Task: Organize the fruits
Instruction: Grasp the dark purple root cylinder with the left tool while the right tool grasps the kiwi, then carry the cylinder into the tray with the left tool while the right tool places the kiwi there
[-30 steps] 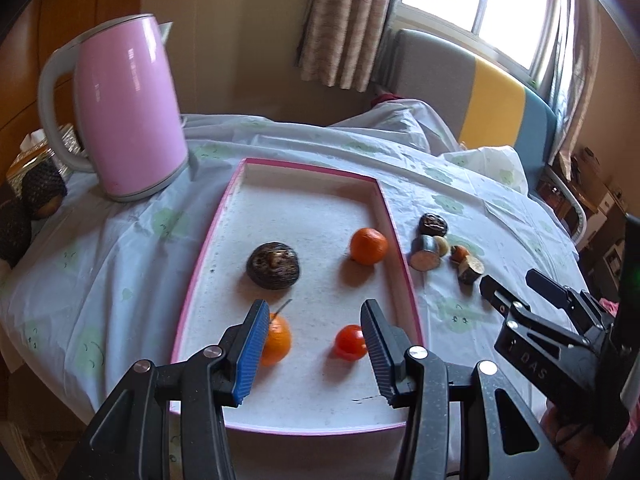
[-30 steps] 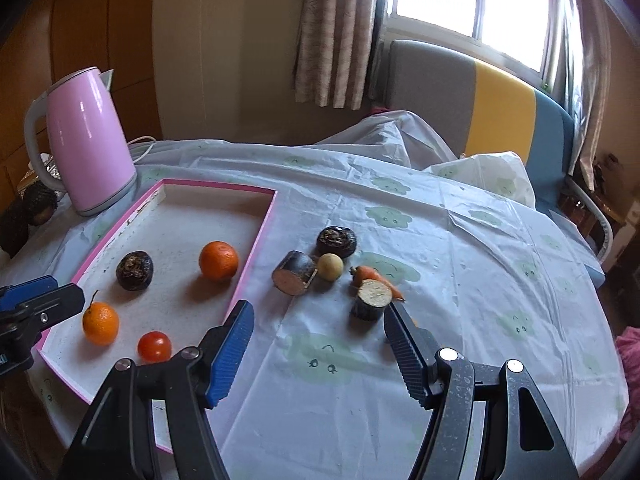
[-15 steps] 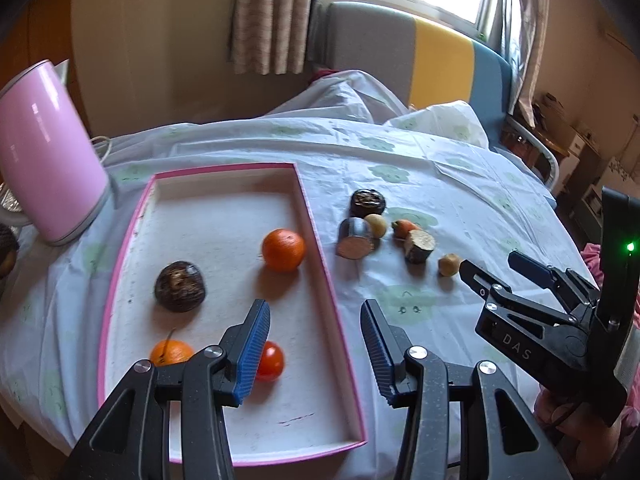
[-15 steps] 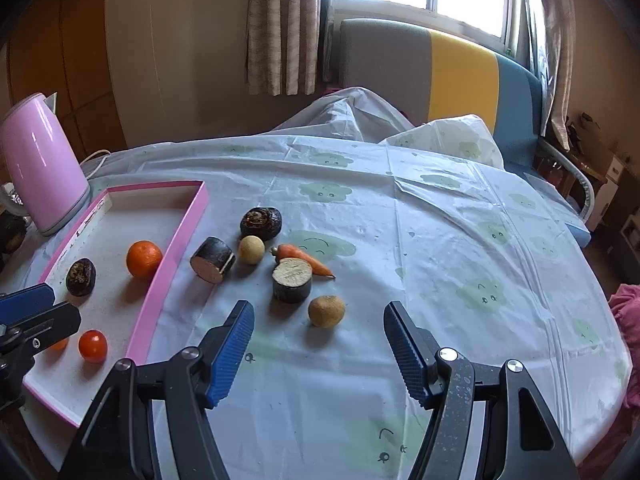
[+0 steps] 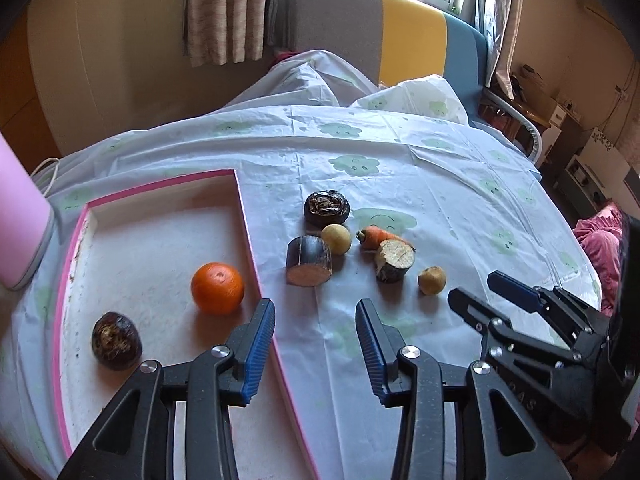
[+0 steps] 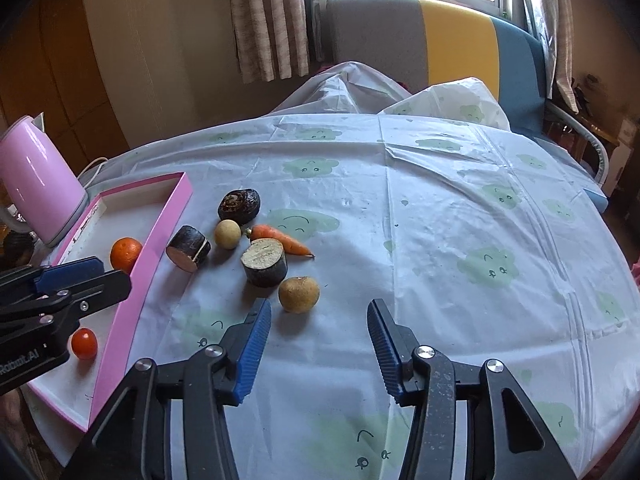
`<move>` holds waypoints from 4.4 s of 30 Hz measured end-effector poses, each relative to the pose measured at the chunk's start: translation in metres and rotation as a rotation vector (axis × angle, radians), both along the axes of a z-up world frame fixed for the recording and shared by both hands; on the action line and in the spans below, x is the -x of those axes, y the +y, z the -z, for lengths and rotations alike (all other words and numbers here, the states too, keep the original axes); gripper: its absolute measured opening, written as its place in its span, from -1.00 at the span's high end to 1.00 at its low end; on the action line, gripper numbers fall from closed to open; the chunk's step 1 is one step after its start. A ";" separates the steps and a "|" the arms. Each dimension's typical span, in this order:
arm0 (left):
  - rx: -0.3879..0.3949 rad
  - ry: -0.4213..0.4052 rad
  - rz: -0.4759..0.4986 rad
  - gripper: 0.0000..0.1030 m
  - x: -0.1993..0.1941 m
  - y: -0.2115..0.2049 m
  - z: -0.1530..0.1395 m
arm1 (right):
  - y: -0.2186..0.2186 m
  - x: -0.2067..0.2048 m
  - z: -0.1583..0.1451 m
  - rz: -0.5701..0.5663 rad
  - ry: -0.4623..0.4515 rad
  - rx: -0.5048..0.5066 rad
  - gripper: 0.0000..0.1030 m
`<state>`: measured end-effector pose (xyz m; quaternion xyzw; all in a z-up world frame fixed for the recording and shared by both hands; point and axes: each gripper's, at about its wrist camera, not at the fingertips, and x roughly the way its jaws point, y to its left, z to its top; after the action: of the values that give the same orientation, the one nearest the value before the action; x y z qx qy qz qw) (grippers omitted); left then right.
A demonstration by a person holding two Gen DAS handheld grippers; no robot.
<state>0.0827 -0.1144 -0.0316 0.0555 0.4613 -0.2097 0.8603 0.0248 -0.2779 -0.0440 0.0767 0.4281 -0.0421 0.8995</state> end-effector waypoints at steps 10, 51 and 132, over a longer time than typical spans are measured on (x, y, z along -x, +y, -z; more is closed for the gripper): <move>-0.026 0.034 0.037 0.17 -0.033 -0.018 0.013 | 0.012 -0.017 0.004 -0.064 0.003 0.019 0.01; -0.048 0.012 -0.026 0.30 -0.035 -0.025 0.028 | -0.047 -0.015 0.008 0.139 -0.029 -0.002 0.55; 0.069 -0.050 -0.446 0.28 0.058 0.169 -0.007 | 0.178 -0.026 -0.023 -0.496 0.004 -0.006 0.52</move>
<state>0.0244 0.0543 -0.0250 -0.0721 0.4331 -0.0288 0.8980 0.0504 -0.1000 -0.0210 -0.0280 0.4358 0.1812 0.8812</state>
